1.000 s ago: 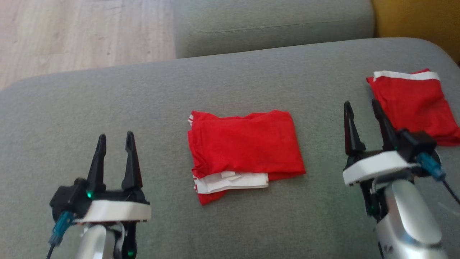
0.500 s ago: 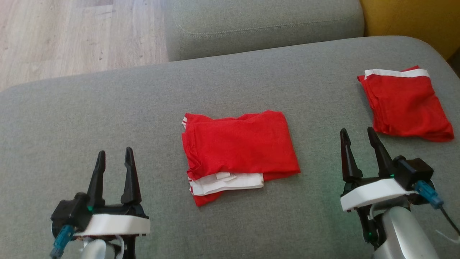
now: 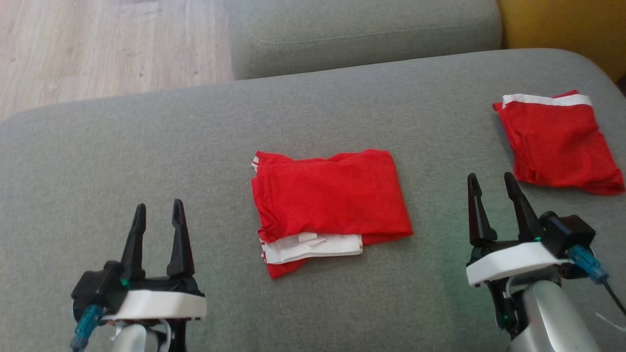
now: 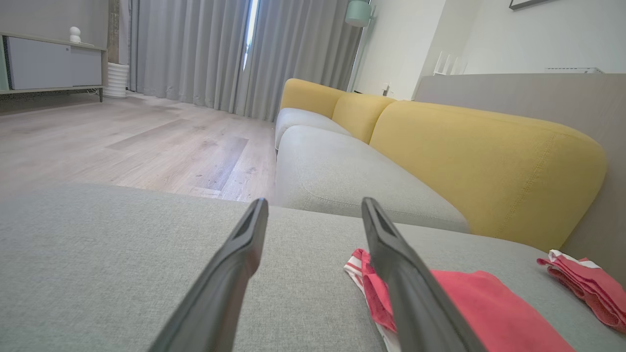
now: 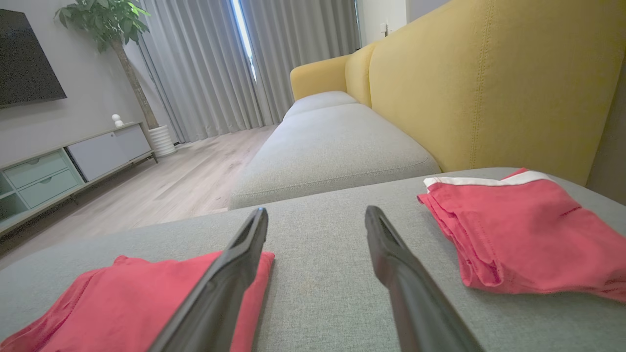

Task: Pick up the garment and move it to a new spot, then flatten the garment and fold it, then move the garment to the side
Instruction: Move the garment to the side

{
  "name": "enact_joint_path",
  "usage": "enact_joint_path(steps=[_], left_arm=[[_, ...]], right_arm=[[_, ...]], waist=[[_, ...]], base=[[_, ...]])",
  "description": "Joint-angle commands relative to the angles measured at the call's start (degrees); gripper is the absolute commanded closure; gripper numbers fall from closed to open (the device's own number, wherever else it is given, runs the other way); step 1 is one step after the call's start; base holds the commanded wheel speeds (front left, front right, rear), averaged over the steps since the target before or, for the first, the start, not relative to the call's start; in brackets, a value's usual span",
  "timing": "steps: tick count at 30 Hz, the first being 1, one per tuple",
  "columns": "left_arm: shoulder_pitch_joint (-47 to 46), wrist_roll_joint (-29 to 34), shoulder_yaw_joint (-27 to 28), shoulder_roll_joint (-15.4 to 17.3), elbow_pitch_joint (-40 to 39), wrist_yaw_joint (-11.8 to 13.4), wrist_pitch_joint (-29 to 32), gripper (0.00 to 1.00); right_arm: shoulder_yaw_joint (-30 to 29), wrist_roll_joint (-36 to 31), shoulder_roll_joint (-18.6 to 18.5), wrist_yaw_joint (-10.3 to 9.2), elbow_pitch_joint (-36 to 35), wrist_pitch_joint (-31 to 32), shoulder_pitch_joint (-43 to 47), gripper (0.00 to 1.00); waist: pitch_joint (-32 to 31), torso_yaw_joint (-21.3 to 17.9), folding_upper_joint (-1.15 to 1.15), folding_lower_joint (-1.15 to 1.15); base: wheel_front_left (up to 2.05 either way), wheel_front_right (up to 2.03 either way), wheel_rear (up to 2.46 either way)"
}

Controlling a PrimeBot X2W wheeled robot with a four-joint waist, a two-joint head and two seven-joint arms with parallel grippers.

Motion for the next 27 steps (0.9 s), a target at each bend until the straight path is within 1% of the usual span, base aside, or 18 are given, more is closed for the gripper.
enact_joint_path(steps=[1, 5, 11, 14, 15, 19, 26, 27], left_arm=[[-2.21, -0.35, 1.39, 0.10, -2.02, -0.31, -0.37, 0.00], [-3.34, -0.44, 0.52, 0.10, -2.13, -0.31, -0.37, 0.00], [-4.99, -0.44, -0.94, 0.10, -1.65, -0.32, -0.37, 0.00], [-5.94, -0.45, -1.84, 0.10, -1.33, -0.32, -0.37, 0.00], [-6.56, -0.47, -2.31, 0.10, -0.97, -0.32, -0.37, 0.00], [-7.39, -0.75, -2.95, 0.10, -0.30, -0.33, -0.37, 0.00], [-8.11, -1.14, -3.75, 0.10, 0.09, -0.33, -0.37, 0.00], [-8.18, -1.14, -3.79, 0.10, 0.13, -0.33, -0.37, 0.00]], right_arm=[[1.09, -0.12, 0.15, -0.04, -1.55, -0.62, -2.06, 0.00], [1.40, -1.08, 0.16, -0.04, -0.05, -0.62, -3.31, 0.00], [3.25, -1.48, 0.16, -0.04, 6.75, 1.69, -7.29, 0.00], [4.30, -0.19, 0.16, -0.04, 11.06, 3.39, -9.79, 0.00], [5.23, 1.73, 0.16, -0.04, 14.21, 4.69, -11.37, 0.00], [7.27, 3.24, 0.16, -0.04, 20.76, 6.72, -14.18, 0.00], [12.85, 6.46, 0.16, -0.04, 28.97, 8.16, -17.85, 0.00], [13.45, 6.73, 0.16, -0.04, 29.84, 8.10, -18.31, 0.13]], waist=[[0.36, 0.36, 0.00, 0.00], [1.85, 1.75, 0.00, 0.00], [4.25, 4.23, 0.00, 0.00], [5.48, 5.65, 0.00, 0.00], [6.13, 6.58, 0.00, 0.00], [6.73, 8.04, 0.00, 0.00], [7.36, 9.36, 0.00, 0.00], [7.39, 9.44, 0.00, 0.00]], base=[[0.00, 0.00, 0.00], [0.00, 0.00, 0.00], [0.00, 0.00, 0.00], [0.00, 0.00, 0.00], [0.00, 0.00, 0.00], [0.00, 0.00, 0.00], [0.00, 0.00, 0.00], [0.00, 0.00, 0.00]])
